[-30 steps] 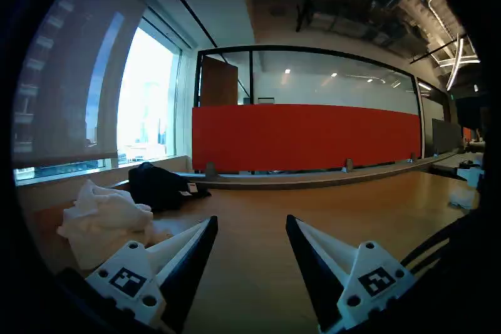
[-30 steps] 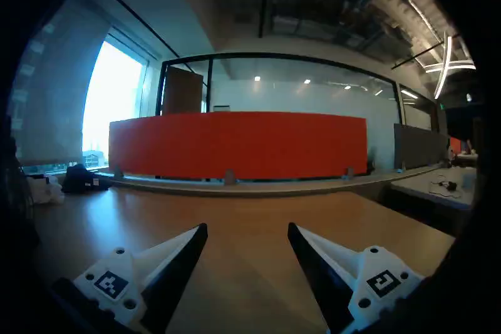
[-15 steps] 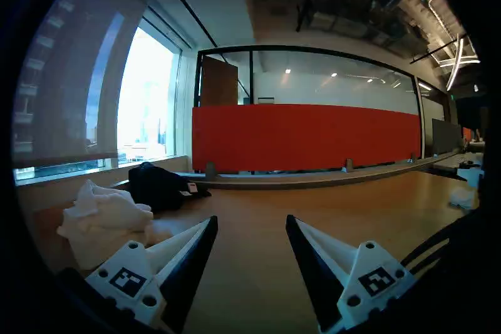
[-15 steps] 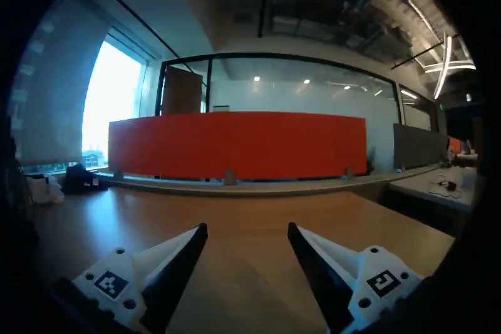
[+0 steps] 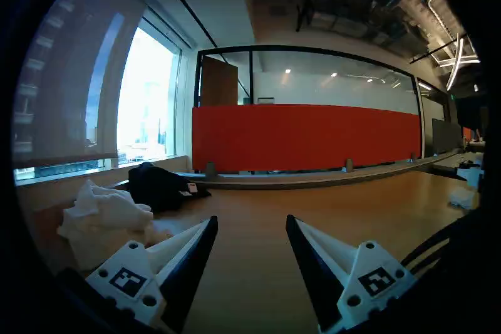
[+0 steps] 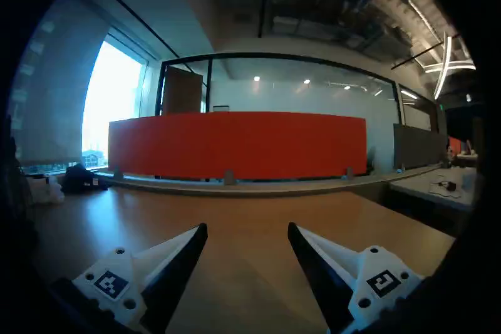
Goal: Fold towel
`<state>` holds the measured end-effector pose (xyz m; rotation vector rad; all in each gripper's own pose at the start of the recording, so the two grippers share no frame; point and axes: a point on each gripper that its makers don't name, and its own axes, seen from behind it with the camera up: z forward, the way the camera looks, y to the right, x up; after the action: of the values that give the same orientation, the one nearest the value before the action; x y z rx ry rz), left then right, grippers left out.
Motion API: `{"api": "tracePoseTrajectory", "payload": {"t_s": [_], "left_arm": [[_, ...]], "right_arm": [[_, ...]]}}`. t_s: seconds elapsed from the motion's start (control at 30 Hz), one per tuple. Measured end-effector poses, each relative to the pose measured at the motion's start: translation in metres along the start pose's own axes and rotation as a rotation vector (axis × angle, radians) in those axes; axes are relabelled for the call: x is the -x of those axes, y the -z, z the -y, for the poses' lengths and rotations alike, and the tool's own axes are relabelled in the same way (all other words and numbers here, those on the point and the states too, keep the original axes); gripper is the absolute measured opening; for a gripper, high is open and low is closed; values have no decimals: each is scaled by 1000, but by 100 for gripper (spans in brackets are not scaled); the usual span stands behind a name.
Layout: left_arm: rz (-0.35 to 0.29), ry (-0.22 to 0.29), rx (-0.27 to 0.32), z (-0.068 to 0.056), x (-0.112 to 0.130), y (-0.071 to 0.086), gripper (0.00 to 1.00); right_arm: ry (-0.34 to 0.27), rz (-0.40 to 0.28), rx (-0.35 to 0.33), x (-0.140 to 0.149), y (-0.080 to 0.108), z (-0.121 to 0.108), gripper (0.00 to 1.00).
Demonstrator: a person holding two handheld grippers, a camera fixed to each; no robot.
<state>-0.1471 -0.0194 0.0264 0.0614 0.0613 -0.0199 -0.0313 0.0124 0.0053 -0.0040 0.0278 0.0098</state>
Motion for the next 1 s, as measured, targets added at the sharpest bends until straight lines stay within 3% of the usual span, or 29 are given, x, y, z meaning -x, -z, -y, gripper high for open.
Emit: {"api": "tracePoseTrajectory", "payload": {"t_s": [1.0], "left_arm": [[2, 3, 0, 1, -4, 0, 80]], "right_arm": [[0, 0, 0, 0, 0, 1, 100]]}}
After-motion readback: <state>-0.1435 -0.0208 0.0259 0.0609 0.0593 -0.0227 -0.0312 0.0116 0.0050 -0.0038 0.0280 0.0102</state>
